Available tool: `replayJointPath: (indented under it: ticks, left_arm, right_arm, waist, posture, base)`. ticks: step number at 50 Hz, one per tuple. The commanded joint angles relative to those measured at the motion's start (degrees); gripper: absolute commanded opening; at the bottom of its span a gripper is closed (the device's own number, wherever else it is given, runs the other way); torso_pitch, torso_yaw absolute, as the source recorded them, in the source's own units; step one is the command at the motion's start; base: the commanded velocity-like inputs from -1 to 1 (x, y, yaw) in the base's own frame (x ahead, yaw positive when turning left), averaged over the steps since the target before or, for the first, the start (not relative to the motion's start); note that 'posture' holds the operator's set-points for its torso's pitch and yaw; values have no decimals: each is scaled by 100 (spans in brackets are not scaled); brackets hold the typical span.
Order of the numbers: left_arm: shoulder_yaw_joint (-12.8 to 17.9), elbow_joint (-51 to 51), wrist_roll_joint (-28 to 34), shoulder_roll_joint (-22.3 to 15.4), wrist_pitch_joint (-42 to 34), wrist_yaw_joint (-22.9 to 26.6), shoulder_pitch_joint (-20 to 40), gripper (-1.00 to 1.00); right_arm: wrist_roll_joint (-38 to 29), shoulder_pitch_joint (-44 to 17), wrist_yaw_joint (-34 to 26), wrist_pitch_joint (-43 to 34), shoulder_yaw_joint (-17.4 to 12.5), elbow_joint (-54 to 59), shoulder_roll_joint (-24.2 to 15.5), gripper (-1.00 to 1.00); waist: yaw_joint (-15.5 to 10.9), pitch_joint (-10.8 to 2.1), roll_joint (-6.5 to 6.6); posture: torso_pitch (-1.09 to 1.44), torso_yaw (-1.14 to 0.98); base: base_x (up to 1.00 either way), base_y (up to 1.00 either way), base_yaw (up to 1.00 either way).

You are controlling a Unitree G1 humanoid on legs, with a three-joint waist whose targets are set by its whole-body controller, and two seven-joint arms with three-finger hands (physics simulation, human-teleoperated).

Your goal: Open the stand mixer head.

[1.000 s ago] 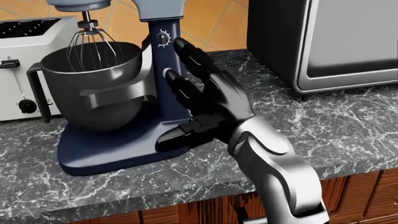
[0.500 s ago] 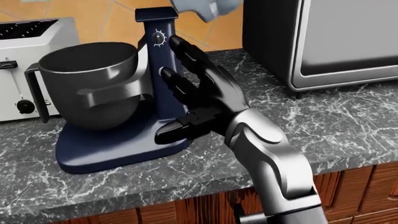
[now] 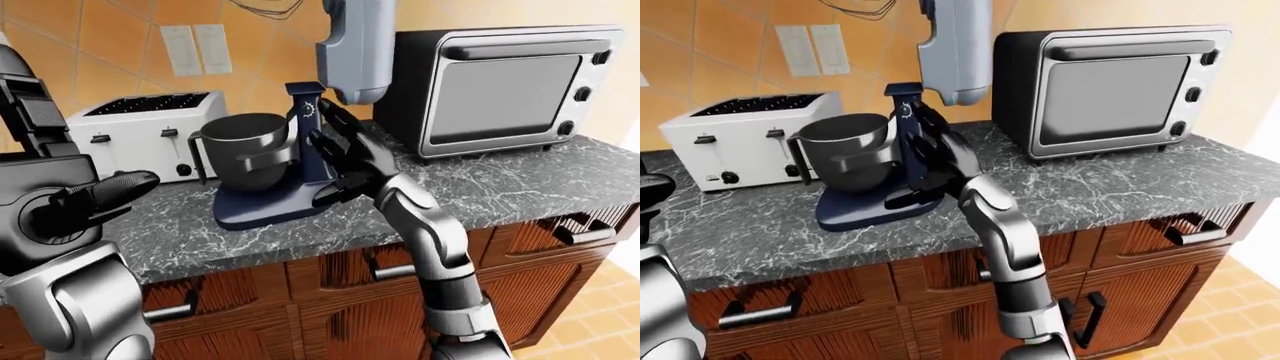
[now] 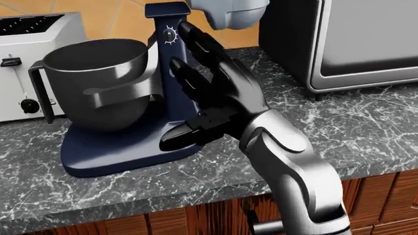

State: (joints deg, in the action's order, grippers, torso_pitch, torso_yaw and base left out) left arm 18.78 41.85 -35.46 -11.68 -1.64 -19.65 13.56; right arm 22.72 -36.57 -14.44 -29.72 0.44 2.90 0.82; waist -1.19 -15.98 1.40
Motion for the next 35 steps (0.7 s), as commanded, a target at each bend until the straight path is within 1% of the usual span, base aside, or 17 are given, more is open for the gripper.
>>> replayJointPath:
  ticks: [1, 5, 8, 18, 22, 24, 35]
  left_arm:
    - [3, 83, 21, -48, 66, 60, 112, 100]
    - [-10, 71, 29, -41, 76, 67, 117, 100]
    - [-12, 90, 27, -37, 66, 68, 108, 100]
    - [-30, 106, 63, -20, 62, 74, 94, 100]
    - [-37, 122, 60, -9, 45, 79, 94, 100]
    - [-43, 125, 77, -2, 50, 85, 84, 100]
    - [-33, 153, 75, -1, 35, 80, 76, 100]
  right_arm:
    - [181, -201, 144, -66, -71, -478, 17, 100]
    - [500, -165, 376, -280, -80, -1013, 53, 100]
    - [591, -193, 499, -274, -91, -1064, 27, 100]
    - [1111, -206, 1041, -646, -119, -1832, -31, 100]
    - [1250, -189, 1154, -708, -117, -1963, -51, 100]
    - [1246, -202, 1161, -714, -81, -2014, -84, 100]
    - [1357, -191, 1291, -818, -86, -2221, -100, 100]
  waist:
    - [-2, -40, 26]
    - [-11, -41, 19]
    - [-10, -45, 21]
    - [-5, -61, 7]
    - [-2, -59, 5]
    - [1, -59, 3]
    - [21, -47, 2]
  posture:
    - [-39, 0]
    - [-39, 0]
    - [-39, 0]
    - [-39, 0]
    - [-39, 0]
    - [-39, 0]
    - [-39, 0]
  base:
    - [0, 0, 0]
    - [0, 0, 0]
    - [0, 0, 0]
    - [0, 0, 0]
    - [0, 0, 0]
    - [0, 0, 0]
    - [0, 0, 0]
